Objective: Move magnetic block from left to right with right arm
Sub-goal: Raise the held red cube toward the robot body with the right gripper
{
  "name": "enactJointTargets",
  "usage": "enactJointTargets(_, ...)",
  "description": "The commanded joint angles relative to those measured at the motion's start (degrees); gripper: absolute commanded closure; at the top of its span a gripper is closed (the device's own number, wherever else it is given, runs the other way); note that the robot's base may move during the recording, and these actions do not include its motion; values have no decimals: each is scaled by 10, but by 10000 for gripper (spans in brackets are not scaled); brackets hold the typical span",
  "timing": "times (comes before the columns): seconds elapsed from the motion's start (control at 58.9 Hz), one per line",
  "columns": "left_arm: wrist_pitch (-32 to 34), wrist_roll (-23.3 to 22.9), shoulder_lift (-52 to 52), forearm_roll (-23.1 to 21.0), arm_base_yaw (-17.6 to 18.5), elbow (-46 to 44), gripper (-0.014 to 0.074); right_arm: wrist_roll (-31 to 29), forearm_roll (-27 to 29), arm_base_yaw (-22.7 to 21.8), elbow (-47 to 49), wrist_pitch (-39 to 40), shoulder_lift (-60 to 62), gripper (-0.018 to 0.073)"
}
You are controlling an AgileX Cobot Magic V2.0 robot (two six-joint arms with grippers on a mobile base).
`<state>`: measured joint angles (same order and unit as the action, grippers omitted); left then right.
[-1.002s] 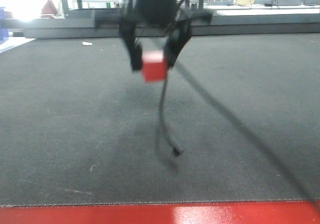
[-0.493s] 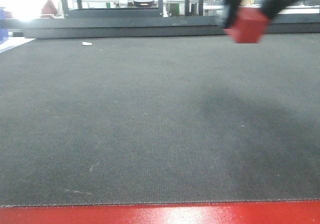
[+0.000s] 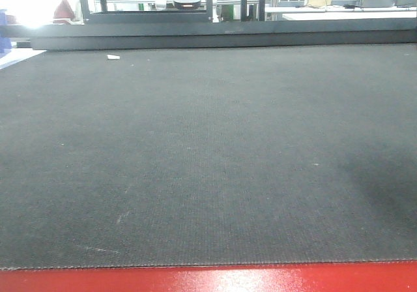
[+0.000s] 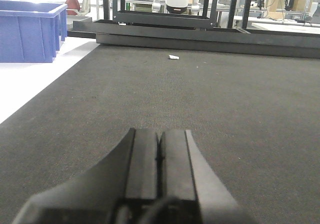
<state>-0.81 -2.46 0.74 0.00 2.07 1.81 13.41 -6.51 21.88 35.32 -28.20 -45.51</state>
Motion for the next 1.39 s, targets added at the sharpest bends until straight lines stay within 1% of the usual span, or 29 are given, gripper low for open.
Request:
enactJointTargets(0.0,52,-2,8,0,-1,6,713,-8,-8,-4,-13,54,69,367)
enactJointTargets(0.119,52,-2,8,0,-1,6,713,-8,-18,-4,-34,52,159,367)
enactJointTargets(0.238,52,-2,8,0,-1,6,713,-8,-45,-4,-37,51,239,367)
enactJointTargets(0.374,52,-2,8,0,-1,6,712,-8,-68,-4,-37,51,305,367)
enactJointTargets(0.51,52,-2,8,0,-1,6,713,-8,-73,-4,-37,53,358,367)
enactJointTargets(1.376,52,-2,8,0,-1,6,713,-8,-73,-4,-37,52,367,367)
